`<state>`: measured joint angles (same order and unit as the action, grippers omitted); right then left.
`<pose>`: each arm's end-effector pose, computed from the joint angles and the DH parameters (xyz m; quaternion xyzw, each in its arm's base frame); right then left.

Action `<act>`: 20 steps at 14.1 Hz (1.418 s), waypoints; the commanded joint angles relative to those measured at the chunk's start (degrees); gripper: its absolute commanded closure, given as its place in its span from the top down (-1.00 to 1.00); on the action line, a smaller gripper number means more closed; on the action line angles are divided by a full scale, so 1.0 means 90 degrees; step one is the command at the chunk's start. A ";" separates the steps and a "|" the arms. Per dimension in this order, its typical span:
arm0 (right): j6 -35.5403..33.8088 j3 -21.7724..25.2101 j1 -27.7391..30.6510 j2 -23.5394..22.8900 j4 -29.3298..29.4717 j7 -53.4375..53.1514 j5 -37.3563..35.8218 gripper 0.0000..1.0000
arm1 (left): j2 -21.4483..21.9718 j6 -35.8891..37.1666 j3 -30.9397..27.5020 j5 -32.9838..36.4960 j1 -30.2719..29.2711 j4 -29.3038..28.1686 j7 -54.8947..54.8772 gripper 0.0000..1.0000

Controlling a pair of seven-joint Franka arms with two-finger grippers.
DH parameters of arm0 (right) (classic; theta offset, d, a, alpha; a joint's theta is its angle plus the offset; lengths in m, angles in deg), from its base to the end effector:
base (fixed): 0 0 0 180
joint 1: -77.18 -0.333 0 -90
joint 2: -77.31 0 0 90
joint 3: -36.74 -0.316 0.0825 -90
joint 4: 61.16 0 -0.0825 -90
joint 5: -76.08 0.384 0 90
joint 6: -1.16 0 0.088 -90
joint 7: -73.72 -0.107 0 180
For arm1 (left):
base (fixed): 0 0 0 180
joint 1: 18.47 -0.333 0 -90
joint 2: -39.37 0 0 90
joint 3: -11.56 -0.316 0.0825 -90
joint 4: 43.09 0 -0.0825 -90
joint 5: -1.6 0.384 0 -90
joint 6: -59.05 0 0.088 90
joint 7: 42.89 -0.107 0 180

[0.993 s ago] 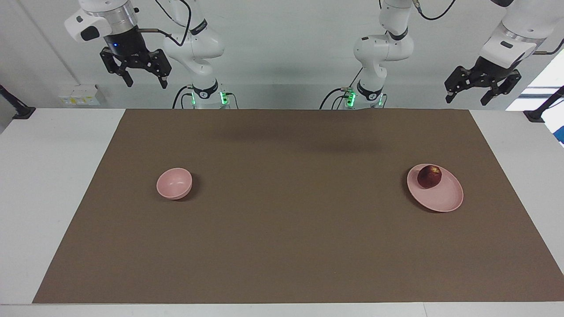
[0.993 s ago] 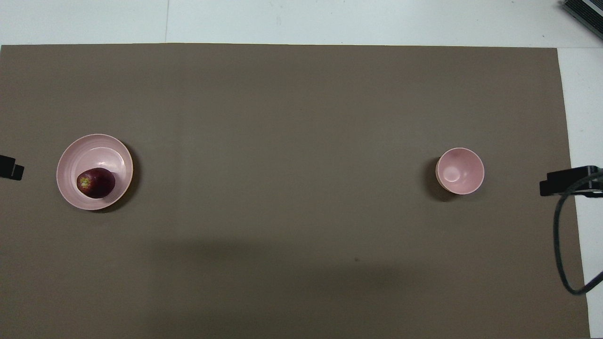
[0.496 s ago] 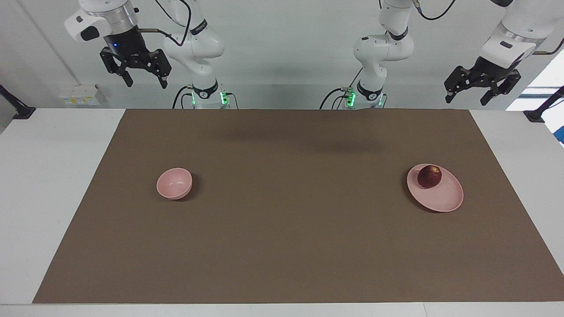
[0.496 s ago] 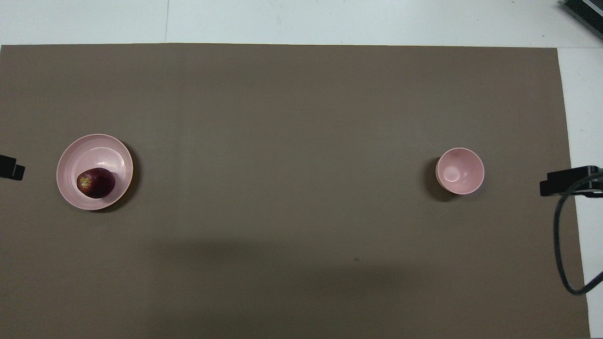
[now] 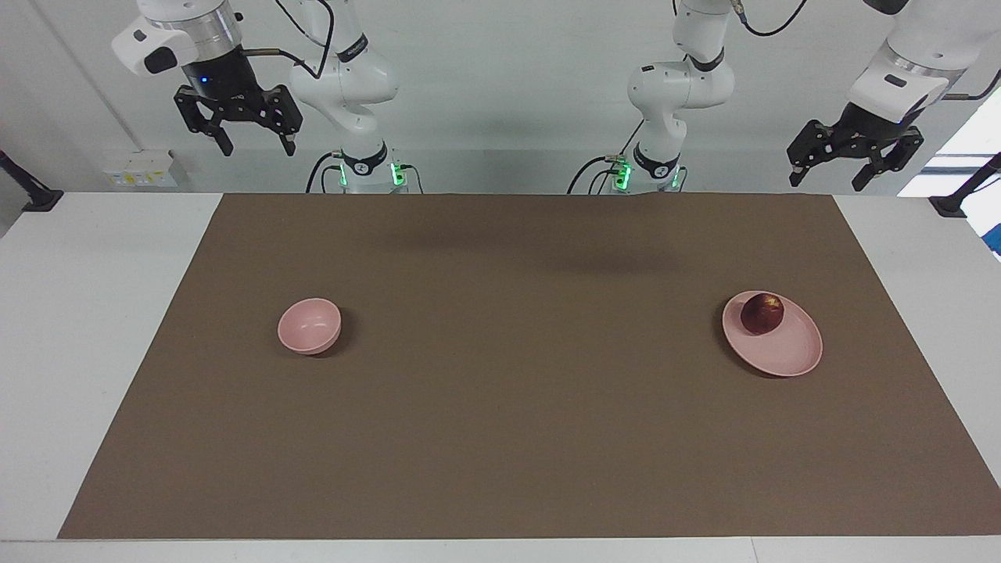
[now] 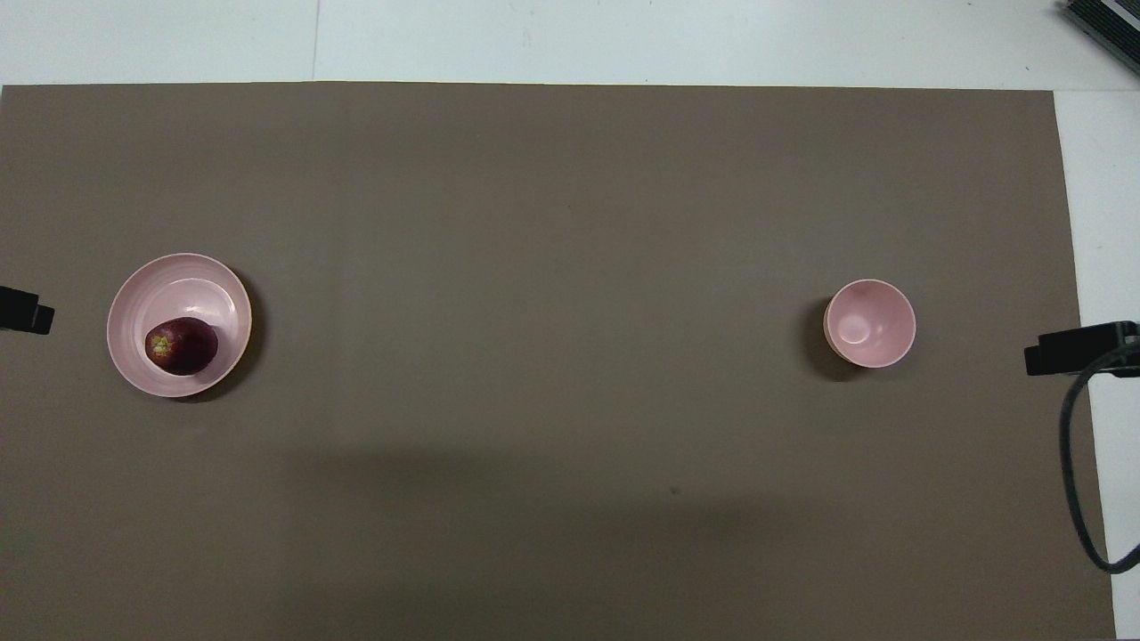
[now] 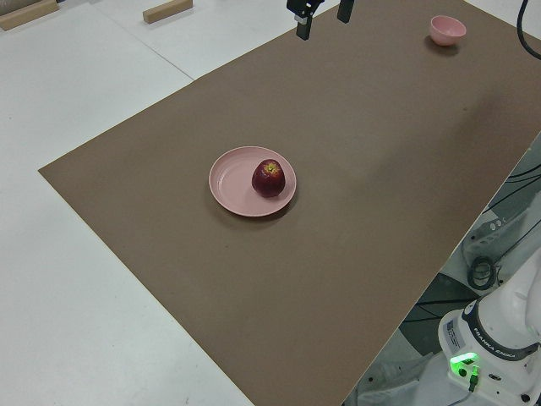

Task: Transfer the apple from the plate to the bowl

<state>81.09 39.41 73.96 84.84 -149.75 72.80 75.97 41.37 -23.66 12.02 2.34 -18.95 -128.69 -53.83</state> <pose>0.4928 0.0025 0.6895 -0.9999 0.0032 0.0100 0.0020 0.5302 0.0016 0.6681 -0.9955 0.0944 0.0084 0.0058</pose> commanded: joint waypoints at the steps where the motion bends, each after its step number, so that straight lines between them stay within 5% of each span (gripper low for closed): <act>1: 0.0015 -0.0023 0.0085 -0.0046 0.0068 0.0220 -0.0007 1.00 | 0.0275 -0.0506 0.0026 -0.0102 -0.0142 -0.0683 -0.0376 1.00; 13: 0.0006 -0.0023 0.0085 -0.0007 -0.0030 0.0191 -0.0105 1.00 | 0.0168 -0.3658 -0.0042 -0.0122 -0.0601 -0.3417 -0.1656 1.00; 20: 0.0015 -0.0023 0.0095 -0.0007 -0.0020 0.0200 -0.0095 1.00 | -0.0623 -0.4968 -0.0042 -0.0472 -0.0621 -0.3887 -0.2085 1.00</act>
<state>81.09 39.44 74.01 84.82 -149.82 72.99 75.47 36.68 -64.39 11.36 0.38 -23.75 -161.91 -70.09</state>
